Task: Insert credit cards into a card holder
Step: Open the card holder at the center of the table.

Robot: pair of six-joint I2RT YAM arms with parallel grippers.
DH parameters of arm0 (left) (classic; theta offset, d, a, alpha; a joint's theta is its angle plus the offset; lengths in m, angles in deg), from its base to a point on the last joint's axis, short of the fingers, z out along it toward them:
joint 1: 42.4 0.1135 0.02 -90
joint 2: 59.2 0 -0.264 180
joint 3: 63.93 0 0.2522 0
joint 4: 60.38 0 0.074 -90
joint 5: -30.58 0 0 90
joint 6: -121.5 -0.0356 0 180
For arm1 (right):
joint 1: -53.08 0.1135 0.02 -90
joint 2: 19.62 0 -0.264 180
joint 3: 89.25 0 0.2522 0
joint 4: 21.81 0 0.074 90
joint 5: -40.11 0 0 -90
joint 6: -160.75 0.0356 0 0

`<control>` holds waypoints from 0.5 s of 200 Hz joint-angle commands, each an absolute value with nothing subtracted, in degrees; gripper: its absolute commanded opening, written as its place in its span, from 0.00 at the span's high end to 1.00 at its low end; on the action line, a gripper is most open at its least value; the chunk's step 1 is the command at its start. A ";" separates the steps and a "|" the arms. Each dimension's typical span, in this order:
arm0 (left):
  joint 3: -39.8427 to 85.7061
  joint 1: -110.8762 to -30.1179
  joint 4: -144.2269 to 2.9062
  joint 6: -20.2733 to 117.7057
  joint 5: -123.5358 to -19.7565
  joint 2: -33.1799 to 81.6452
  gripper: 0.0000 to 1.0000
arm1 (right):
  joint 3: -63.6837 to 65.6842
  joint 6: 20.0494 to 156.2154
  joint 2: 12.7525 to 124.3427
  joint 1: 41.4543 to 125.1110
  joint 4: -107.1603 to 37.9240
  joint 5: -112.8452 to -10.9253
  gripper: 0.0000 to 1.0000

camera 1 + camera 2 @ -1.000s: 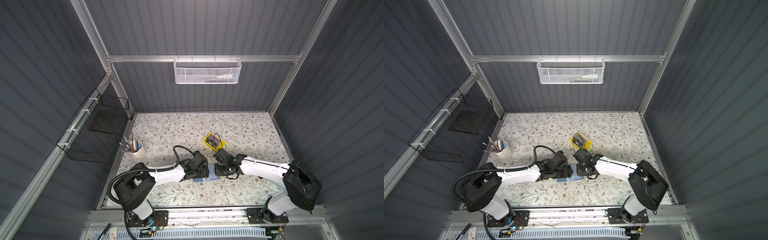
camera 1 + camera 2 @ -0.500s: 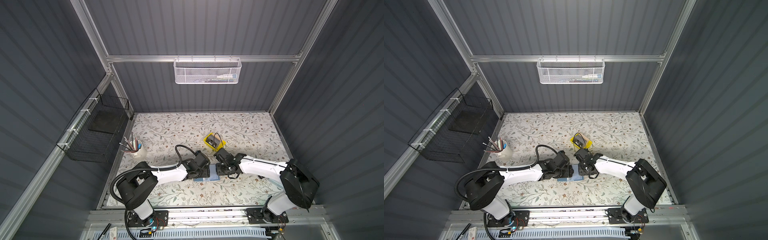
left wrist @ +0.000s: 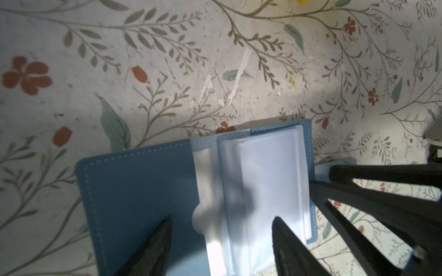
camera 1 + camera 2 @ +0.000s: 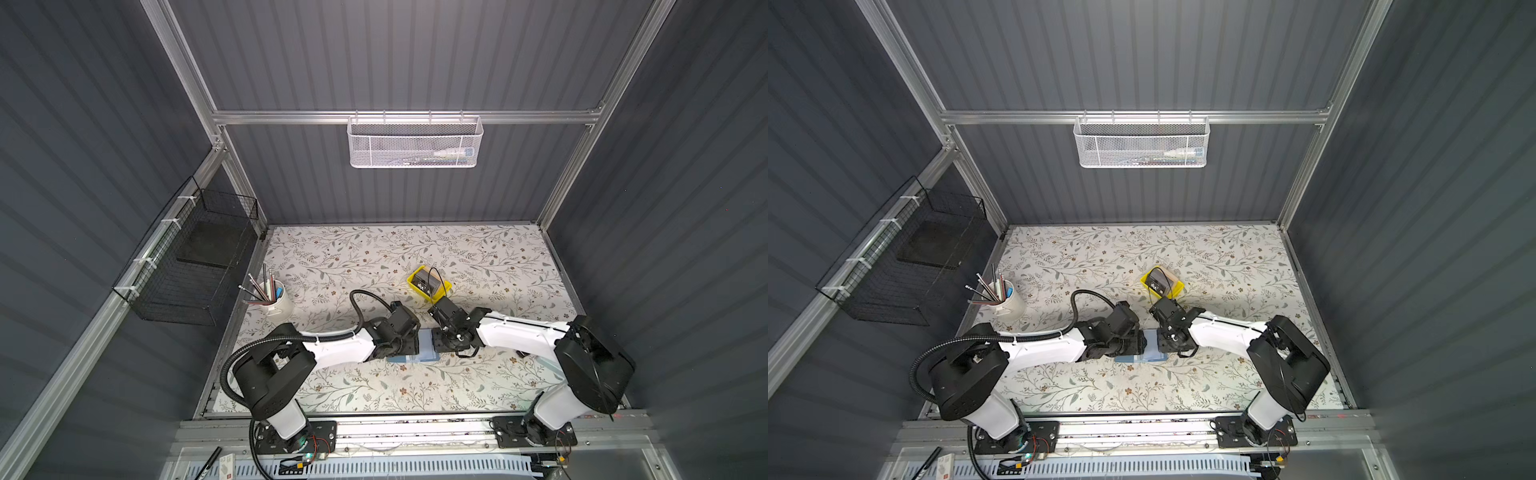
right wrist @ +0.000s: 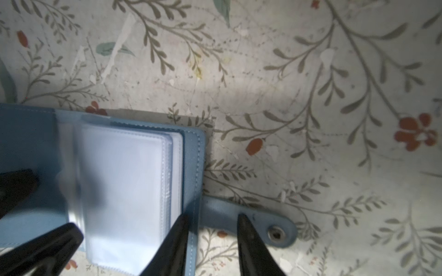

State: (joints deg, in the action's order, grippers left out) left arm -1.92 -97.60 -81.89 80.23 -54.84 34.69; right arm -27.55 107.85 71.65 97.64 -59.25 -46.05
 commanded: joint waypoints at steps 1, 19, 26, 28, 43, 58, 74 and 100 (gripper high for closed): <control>-4.46 -98.08 -84.16 81.33 -54.94 36.68 0.33 | -29.21 108.60 72.73 97.90 -59.02 -46.45 0.63; -4.82 -98.06 -83.72 81.82 -54.51 37.03 0.33 | -29.78 108.55 72.91 97.87 -58.16 -46.14 0.64; -5.16 -98.05 -83.04 82.19 -54.70 37.08 0.33 | -29.79 108.38 73.07 97.83 -58.16 -46.01 0.64; -5.21 -98.08 -82.85 82.29 -54.79 37.07 0.33 | -29.72 108.30 73.12 97.89 -57.37 -45.91 0.65; -5.78 -98.09 -81.63 83.48 -54.92 37.13 0.34 | -29.39 107.46 73.50 97.67 -55.55 -45.73 0.65; -6.18 -98.04 -80.55 84.20 -55.07 36.63 0.34 | -28.23 106.67 74.05 97.50 -55.80 -45.45 0.67; -6.32 -98.10 -80.92 84.58 -54.28 35.61 0.34 | -27.33 106.20 73.84 97.38 -56.22 -45.06 0.67; -7.03 -97.91 -81.05 84.54 -53.09 32.50 0.34 | -27.54 105.37 71.45 97.38 -55.06 -44.98 0.67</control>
